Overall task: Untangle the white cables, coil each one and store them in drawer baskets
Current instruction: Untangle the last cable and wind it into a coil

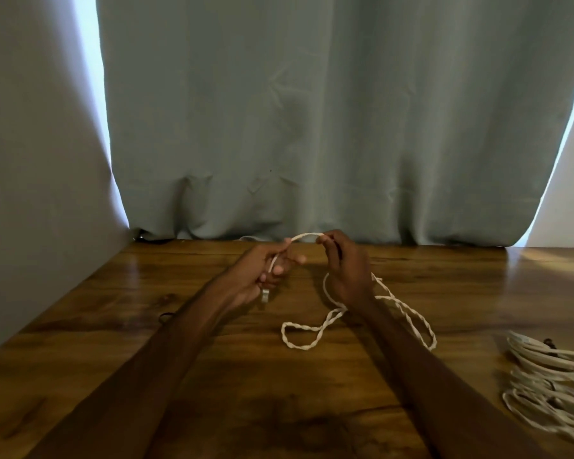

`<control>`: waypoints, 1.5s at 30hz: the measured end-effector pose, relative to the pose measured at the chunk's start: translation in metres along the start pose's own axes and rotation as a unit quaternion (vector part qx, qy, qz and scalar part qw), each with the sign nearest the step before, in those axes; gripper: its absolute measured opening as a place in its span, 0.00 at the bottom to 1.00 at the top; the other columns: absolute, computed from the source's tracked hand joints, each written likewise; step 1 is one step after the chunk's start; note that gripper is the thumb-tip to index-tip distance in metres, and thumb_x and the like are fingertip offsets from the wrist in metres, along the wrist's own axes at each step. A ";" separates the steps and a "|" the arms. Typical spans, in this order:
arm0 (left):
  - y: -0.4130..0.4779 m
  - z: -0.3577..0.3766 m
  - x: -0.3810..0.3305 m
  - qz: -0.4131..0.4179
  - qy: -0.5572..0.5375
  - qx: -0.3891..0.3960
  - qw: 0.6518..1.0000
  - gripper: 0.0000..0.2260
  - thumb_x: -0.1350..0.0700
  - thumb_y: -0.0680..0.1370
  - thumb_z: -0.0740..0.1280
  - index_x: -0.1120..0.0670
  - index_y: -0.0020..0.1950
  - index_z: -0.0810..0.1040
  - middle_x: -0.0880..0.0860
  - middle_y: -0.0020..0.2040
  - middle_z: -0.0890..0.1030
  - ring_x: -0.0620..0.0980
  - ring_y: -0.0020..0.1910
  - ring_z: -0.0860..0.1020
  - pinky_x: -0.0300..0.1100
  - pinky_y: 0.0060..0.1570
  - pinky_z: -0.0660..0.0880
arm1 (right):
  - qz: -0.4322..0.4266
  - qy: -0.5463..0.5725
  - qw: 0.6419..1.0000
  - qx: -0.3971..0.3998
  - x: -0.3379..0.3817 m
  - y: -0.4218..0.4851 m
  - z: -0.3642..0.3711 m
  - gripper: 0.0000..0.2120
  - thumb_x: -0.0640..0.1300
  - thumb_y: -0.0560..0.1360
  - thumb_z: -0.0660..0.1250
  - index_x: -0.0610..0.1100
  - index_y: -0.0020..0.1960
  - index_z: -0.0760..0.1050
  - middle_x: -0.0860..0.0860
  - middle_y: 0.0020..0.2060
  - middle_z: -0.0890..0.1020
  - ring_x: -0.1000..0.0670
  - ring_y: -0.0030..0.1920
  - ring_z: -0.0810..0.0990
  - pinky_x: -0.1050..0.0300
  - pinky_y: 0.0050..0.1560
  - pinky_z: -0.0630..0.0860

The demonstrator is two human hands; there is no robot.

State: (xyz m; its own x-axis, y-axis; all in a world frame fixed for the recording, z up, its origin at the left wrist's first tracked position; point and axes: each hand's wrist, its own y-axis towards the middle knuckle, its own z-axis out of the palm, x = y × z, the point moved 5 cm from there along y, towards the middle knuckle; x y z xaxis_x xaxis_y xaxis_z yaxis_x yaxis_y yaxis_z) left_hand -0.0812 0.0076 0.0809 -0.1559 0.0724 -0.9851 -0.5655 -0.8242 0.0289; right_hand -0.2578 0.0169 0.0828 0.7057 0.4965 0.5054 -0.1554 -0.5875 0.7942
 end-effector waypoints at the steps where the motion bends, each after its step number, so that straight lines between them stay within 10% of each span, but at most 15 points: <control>1: -0.001 0.005 0.004 -0.021 -0.014 0.036 0.999 0.21 0.48 0.85 0.57 0.56 0.40 0.80 0.47 0.23 0.65 0.41 0.19 0.58 0.35 0.22 0.50 | -0.002 -0.007 1.000 -0.005 0.001 0.000 0.001 0.12 0.49 0.86 0.59 0.49 0.53 0.80 0.55 0.37 0.81 0.55 0.35 0.79 0.52 0.36 0.73; 5: -0.006 0.024 0.013 -0.065 -0.110 0.169 0.977 0.20 0.48 0.86 0.56 0.53 0.37 0.74 0.43 0.21 0.63 0.39 0.19 0.59 0.35 0.22 0.50 | -0.006 -0.041 0.998 0.040 -0.004 0.001 0.012 0.12 0.53 0.85 0.58 0.53 0.56 0.80 0.53 0.38 0.84 0.52 0.36 0.80 0.52 0.37 0.75; 9: -0.002 0.032 0.010 -0.025 -0.151 0.190 0.970 0.12 0.56 0.85 0.58 0.57 0.57 0.80 0.45 0.26 0.69 0.39 0.20 0.63 0.33 0.21 0.55 | -0.009 -0.070 0.987 0.144 -0.008 -0.005 0.024 0.11 0.46 0.82 0.62 0.48 0.56 0.83 0.46 0.46 0.87 0.45 0.45 0.84 0.55 0.41 0.72; 13: 0.005 0.027 0.005 0.029 -0.180 0.168 0.969 0.17 0.68 0.82 0.57 0.65 0.71 0.72 0.57 0.54 0.84 0.44 0.37 0.80 0.31 0.29 0.74 | -0.017 -0.126 0.960 0.249 -0.020 -0.019 0.042 0.09 0.43 0.78 0.64 0.46 0.56 0.81 0.45 0.47 0.86 0.42 0.46 0.84 0.52 0.42 0.77; 16: 0.015 0.026 -0.002 0.055 -0.235 0.180 0.954 0.22 0.75 0.80 0.53 0.68 0.75 0.65 0.64 0.73 0.74 0.56 0.62 0.82 0.39 0.52 0.82 | -0.051 -0.156 0.943 0.289 -0.013 -0.025 0.046 0.08 0.42 0.77 0.65 0.42 0.53 0.80 0.42 0.46 0.85 0.40 0.45 0.83 0.48 0.43 0.78; 29: 0.064 -0.056 0.008 0.115 -0.330 -0.031 0.936 0.28 0.79 0.78 0.47 0.68 0.78 0.59 0.69 0.73 0.71 0.66 0.74 0.70 0.55 0.69 0.71 | -0.131 -0.164 0.918 0.337 0.023 -0.025 0.040 0.19 0.58 0.78 0.58 0.47 0.38 0.76 0.54 0.31 0.78 0.53 0.31 0.75 0.53 0.34 0.66; 37: 0.062 -0.050 0.017 0.115 -0.172 -0.069 0.976 0.25 0.77 0.81 0.50 0.63 0.77 0.59 0.65 0.72 0.75 0.62 0.67 0.77 0.48 0.67 0.74 | -0.116 -0.077 0.947 0.288 0.042 -0.021 0.015 0.10 0.51 0.77 0.59 0.54 0.42 0.77 0.55 0.28 0.78 0.54 0.30 0.75 0.64 0.31 0.62; 41: 0.063 -0.034 0.025 0.081 0.045 -0.054 0.994 0.20 0.73 0.82 0.54 0.67 0.74 0.67 0.60 0.50 0.85 0.52 0.40 0.85 0.43 0.42 0.81 | -0.140 -0.106 0.958 0.225 0.030 -0.013 0.008 0.10 0.52 0.81 0.61 0.52 0.46 0.78 0.57 0.32 0.78 0.55 0.32 0.75 0.56 0.33 0.65; 45: 0.054 -0.013 0.026 0.027 0.126 0.022 0.991 0.18 0.57 0.85 0.54 0.58 0.48 0.83 0.53 0.27 0.76 0.45 0.19 0.67 0.40 0.26 0.62 | -0.167 -0.148 0.963 0.152 0.022 -0.001 -0.010 0.11 0.53 0.83 0.63 0.47 0.50 0.80 0.52 0.40 0.83 0.50 0.38 0.79 0.53 0.36 0.72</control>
State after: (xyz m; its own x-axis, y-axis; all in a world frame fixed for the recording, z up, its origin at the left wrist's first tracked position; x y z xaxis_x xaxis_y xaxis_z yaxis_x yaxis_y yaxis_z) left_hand -0.1057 -0.0424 0.0543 0.0167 -0.1180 -0.9929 -0.5972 -0.7976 0.0848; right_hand -0.2491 0.0344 0.0963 0.8546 0.5123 0.0844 0.2926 -0.6095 0.7368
